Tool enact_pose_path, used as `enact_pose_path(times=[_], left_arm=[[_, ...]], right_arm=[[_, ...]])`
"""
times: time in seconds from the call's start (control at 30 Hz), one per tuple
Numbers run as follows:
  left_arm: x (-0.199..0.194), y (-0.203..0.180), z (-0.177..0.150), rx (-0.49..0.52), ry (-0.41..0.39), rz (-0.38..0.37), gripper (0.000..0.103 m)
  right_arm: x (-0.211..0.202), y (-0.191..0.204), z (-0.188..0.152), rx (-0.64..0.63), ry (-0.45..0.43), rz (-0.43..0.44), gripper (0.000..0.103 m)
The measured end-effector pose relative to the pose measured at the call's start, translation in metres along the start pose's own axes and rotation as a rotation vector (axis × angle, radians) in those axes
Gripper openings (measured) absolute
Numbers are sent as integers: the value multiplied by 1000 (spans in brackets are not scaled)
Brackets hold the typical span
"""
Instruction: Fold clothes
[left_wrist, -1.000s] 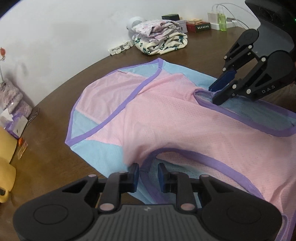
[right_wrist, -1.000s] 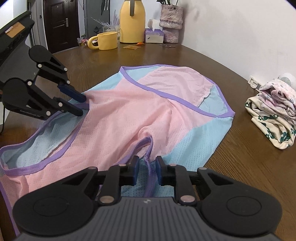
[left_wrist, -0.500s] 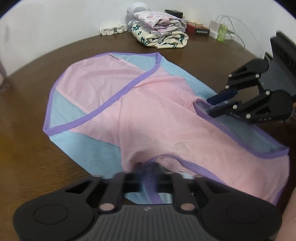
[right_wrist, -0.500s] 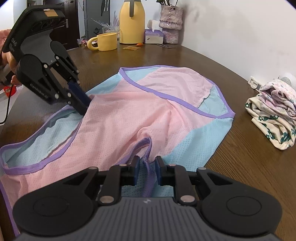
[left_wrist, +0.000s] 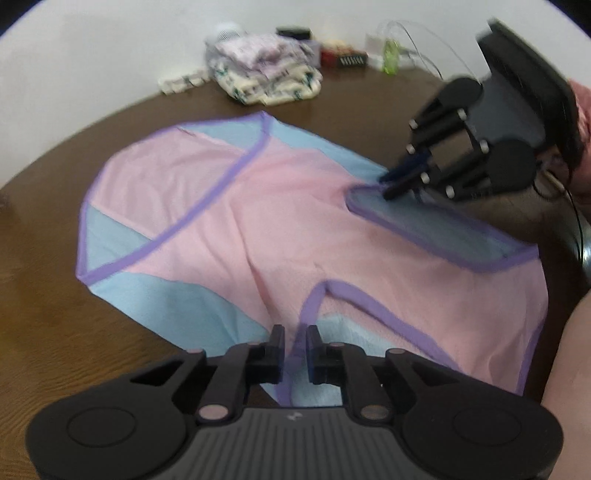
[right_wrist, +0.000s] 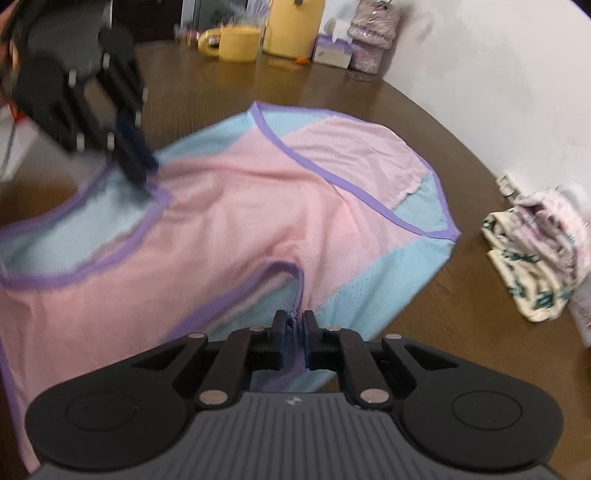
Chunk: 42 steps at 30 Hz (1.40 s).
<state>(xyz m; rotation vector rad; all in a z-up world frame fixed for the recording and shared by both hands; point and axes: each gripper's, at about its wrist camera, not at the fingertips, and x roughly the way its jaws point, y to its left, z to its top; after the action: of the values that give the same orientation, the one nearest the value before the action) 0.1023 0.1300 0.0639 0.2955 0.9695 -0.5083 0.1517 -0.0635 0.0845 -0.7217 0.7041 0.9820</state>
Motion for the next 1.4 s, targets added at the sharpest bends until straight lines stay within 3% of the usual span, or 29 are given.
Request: enact_pose_path(times=[0.27, 0.53, 0.63, 0.8, 0.97, 1.17, 1.33, 1.4], left_arm=[[5, -4, -5, 18, -13, -14, 11], [1, -7, 11, 5, -112, -1, 11], [13, -7, 20, 16, -95, -8, 11], [29, -12, 21, 66, -15, -21, 11], [26, -12, 17, 107, 32, -42, 11], [16, -12, 11, 126, 51, -43, 12], [8, -5, 24, 38, -56, -44, 12], [13, -6, 31, 25, -64, -45, 12]], right_arm=[[-7, -6, -7, 1, 35, -94, 8], [-14, -10, 8, 133, -112, 43, 16], [-1, -20, 17, 209, -125, 63, 16], [26, -32, 16, 279, -58, 131, 17], [19, -33, 8, 312, -15, 207, 17], [7, -24, -2, 245, 30, 226, 17], [-6, -36, 3, 290, -71, 192, 17], [-2, -45, 10, 318, -92, 181, 17]])
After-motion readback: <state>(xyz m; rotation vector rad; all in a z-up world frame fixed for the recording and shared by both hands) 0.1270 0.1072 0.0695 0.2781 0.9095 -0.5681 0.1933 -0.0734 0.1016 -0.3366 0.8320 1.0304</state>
